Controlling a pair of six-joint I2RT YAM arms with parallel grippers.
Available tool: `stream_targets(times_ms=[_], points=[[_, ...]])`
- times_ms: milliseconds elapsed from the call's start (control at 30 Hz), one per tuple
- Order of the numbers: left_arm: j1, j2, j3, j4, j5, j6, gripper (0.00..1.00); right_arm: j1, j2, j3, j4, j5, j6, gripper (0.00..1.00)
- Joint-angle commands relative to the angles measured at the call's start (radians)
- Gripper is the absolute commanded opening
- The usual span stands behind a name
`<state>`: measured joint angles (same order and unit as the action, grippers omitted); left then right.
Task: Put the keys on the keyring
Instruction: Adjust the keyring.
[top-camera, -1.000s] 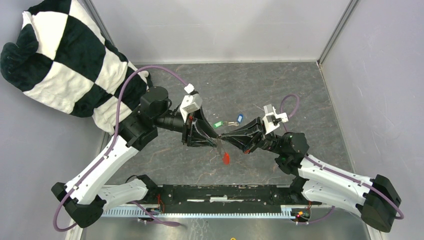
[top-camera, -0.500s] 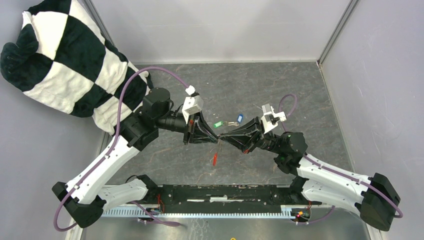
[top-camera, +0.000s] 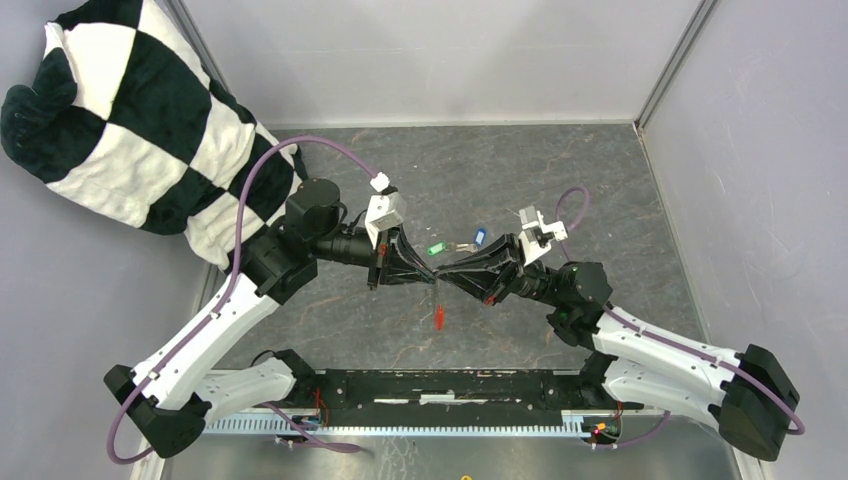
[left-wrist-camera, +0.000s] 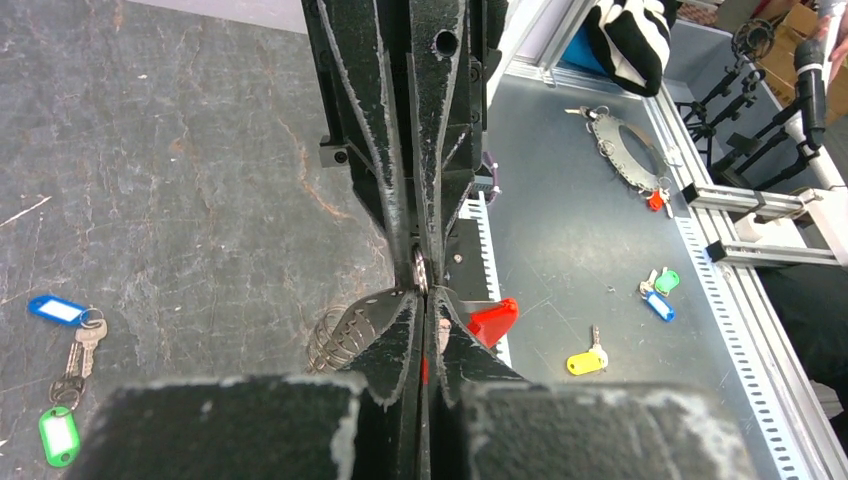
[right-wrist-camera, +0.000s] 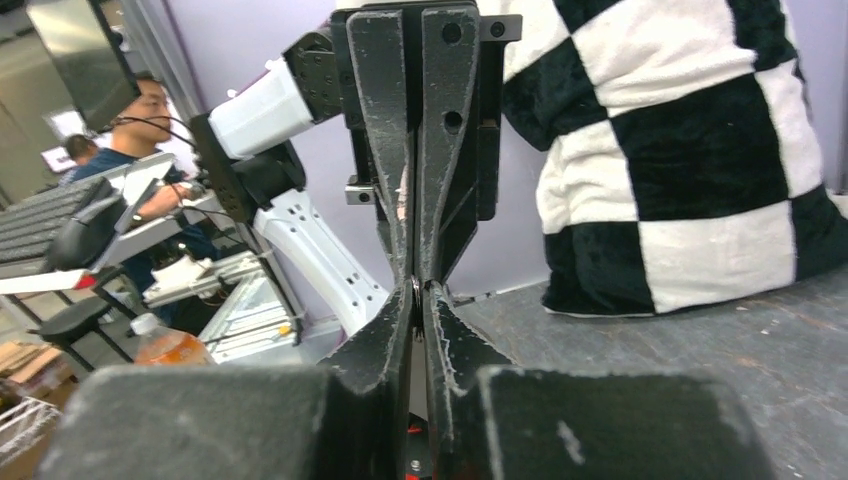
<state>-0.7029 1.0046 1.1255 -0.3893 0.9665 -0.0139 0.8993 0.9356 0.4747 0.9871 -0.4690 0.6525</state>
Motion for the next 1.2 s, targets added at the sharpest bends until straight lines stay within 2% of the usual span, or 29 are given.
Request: stream_targets(times_ms=[0, 100, 167, 267, 400, 500, 633, 967, 1167], points=[[-0.002, -0.008, 0.01, -0.021, -0.07, 0.02, 0.02, 0.004, -0.036, 0.1, -0.143, -0.026, -0.065, 0.21], [-0.002, -0.011, 0.018, -0.069, -0.067, 0.069, 0.02, -0.006, -0.07, 0.204, -0.414, -0.051, -0.197, 0.37], [-0.003, -0.015, 0.022, -0.107, -0.054, 0.1, 0.02, -0.017, -0.064, 0.3, -0.59, -0.091, -0.297, 0.41], [-0.003, -0.01, 0.046, -0.163, -0.041, 0.165, 0.02, -0.028, -0.029, 0.442, -0.853, -0.173, -0.441, 0.42], [-0.003, 0.006, 0.084, -0.256, -0.025, 0.265, 0.02, -0.027, 0.021, 0.568, -1.095, -0.234, -0.576, 0.39], [-0.003, 0.014, 0.108, -0.316, -0.014, 0.352, 0.02, -0.028, 0.043, 0.61, -1.164, -0.264, -0.643, 0.38], [-0.003, 0.03, 0.131, -0.346, -0.018, 0.394, 0.02, -0.028, 0.085, 0.647, -1.206, -0.327, -0.686, 0.38], [-0.003, 0.043, 0.137, -0.349, -0.003, 0.406, 0.02, -0.028, 0.107, 0.654, -1.193, -0.327, -0.715, 0.29], [-0.004, 0.045, 0.143, -0.348, 0.013, 0.403, 0.02, -0.028, 0.13, 0.673, -1.219, -0.309, -0.744, 0.31]])
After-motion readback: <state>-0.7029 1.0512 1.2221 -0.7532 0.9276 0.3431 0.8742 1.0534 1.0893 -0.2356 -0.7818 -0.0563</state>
